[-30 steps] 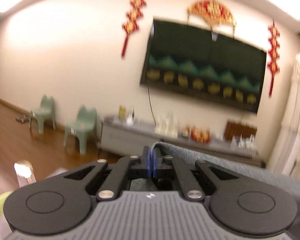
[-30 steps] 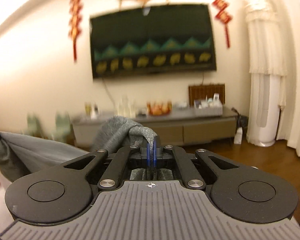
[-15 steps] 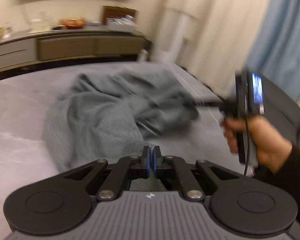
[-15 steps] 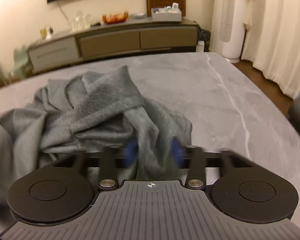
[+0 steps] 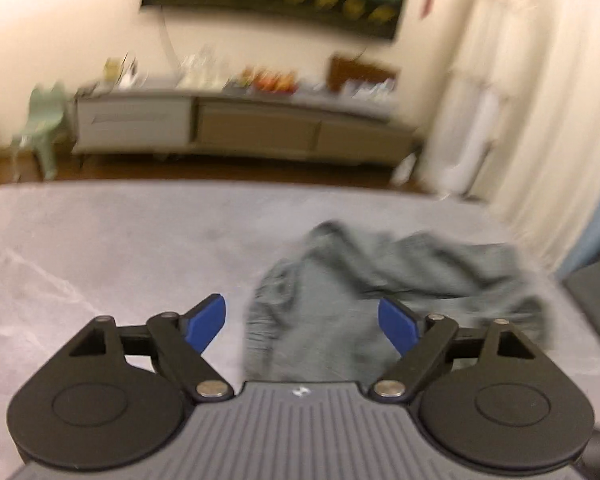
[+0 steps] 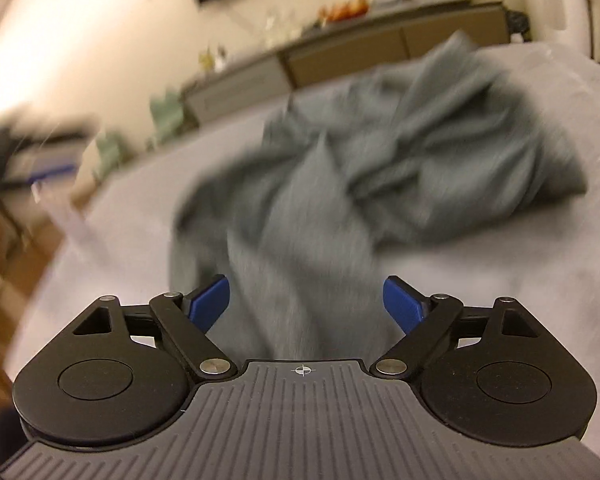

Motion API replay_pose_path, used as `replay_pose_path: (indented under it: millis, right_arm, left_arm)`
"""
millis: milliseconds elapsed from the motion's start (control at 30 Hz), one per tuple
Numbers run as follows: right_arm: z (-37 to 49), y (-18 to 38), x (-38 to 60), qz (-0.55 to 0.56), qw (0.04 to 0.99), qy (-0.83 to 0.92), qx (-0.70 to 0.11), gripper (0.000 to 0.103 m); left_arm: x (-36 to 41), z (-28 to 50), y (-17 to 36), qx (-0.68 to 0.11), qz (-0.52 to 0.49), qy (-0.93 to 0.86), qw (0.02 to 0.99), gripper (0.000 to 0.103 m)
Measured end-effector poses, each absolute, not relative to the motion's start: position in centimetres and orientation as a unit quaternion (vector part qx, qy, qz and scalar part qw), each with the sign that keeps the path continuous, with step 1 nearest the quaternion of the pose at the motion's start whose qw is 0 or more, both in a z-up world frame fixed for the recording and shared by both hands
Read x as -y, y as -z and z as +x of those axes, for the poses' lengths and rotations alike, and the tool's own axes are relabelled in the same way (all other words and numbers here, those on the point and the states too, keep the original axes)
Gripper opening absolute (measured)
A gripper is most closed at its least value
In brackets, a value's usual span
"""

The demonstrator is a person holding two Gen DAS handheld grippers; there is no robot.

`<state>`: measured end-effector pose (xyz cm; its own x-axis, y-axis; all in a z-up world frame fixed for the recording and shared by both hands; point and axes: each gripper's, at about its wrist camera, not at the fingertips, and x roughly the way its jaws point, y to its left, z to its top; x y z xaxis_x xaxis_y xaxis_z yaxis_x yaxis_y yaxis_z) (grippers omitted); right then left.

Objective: Fold clothes

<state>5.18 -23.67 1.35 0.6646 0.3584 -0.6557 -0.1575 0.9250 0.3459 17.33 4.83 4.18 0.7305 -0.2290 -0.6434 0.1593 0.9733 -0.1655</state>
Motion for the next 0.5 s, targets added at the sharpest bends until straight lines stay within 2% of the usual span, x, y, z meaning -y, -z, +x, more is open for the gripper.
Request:
replay_pose_path:
  millis: [33, 100, 133, 233, 333, 433, 467, 500]
  right_arm:
    - [4.9, -0.7, 22.9, 0.108, 0.904, -0.142, -0.389, 0.084]
    - [4.5, 0.4, 21.8, 0.067, 0.903, -0.143, -0.4, 0.055]
    - [4.3, 0.8, 21.5, 0.048, 0.901, -0.146, -0.406, 0.005]
    - [4.7, 0.4, 22.1, 0.008, 0.894, -0.183, -0.41, 0.003]
    - [5.0, -4.3, 26.6, -0.038, 0.923, -0.145, -0.355, 0.003]
    - [6.2, -7.9, 32.9, -0.106, 0.95, -0.013, -0.293, 0.003]
    - [6.9, -8.1, 34.5, -0.121, 0.949, 0.023, -0.29, 0.003]
    - [7.8, -7.9, 35.8, -0.131, 0.944, 0.048, -0.298, 0.003]
  left_arm:
    - [-4.3, 19.4, -2.9, -0.372, -0.055, 0.101, 0.921, 0.085]
    - [-3.0, 22.5, -0.8, -0.399, -0.062, 0.104, 0.909, 0.085]
    - [-2.3, 23.8, 0.1, -0.409, -0.064, 0.109, 0.904, 0.085]
    - [-1.3, 25.1, 1.8, -0.422, -0.065, 0.121, 0.896, 0.084]
    - [-0.6, 25.6, 3.2, -0.429, -0.065, 0.132, 0.891, 0.084]
    - [0.1, 26.1, 4.6, -0.436, -0.064, 0.142, 0.886, 0.084]
    - [0.3, 26.2, 5.0, -0.438, -0.064, 0.146, 0.885, 0.082]
    - [0.5, 26.4, 5.5, -0.441, -0.064, 0.15, 0.883, 0.074]
